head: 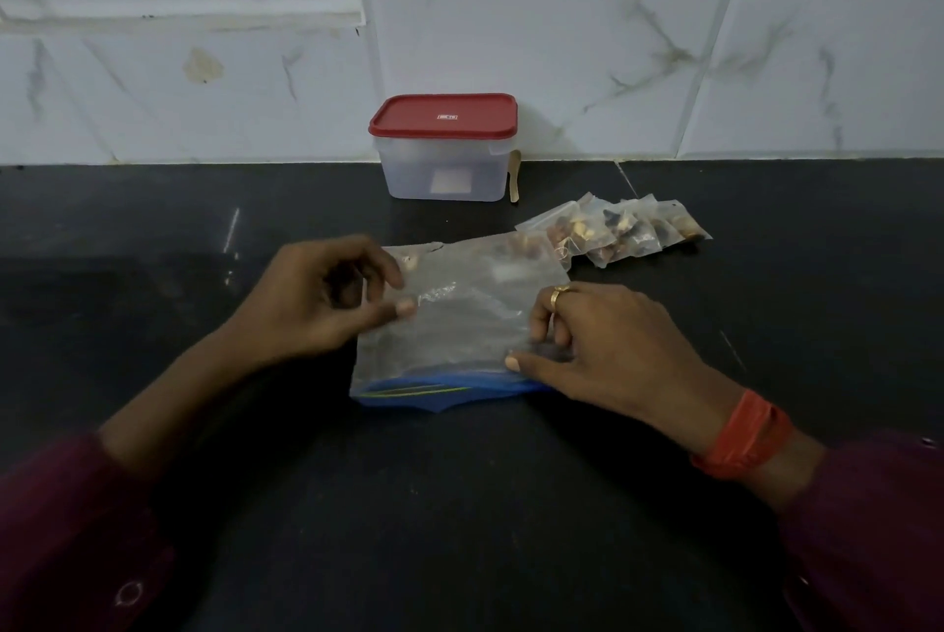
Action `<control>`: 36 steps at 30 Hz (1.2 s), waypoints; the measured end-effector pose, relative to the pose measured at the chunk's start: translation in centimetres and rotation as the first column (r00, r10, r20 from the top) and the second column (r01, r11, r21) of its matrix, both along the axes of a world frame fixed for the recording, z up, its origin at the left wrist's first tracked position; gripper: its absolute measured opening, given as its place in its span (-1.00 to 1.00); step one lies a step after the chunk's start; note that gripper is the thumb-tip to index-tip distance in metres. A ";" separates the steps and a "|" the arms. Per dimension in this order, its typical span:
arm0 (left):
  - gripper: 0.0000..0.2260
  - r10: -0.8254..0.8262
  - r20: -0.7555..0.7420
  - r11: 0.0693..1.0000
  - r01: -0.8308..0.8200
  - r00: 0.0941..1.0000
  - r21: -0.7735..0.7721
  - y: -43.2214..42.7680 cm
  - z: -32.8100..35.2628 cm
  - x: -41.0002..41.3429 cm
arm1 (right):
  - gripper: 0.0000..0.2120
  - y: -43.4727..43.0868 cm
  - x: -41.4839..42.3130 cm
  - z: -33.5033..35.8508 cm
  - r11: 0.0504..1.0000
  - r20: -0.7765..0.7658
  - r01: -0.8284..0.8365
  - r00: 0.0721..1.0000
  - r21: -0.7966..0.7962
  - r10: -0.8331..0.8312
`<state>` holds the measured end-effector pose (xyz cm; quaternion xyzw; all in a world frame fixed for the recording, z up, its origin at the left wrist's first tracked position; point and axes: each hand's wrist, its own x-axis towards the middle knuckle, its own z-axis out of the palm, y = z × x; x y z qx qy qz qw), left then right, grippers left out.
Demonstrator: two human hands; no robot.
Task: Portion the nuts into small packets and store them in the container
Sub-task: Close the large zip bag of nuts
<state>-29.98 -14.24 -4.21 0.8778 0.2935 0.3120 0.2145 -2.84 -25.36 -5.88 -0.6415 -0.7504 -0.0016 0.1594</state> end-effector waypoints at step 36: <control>-0.87 -0.052 -0.381 0.952 0.161 0.923 0.259 -1.9 0.0 0.0 | -0.68 1.4 2.1 -0.7 0.865 0.003 -0.450 0.888 0.220 0.461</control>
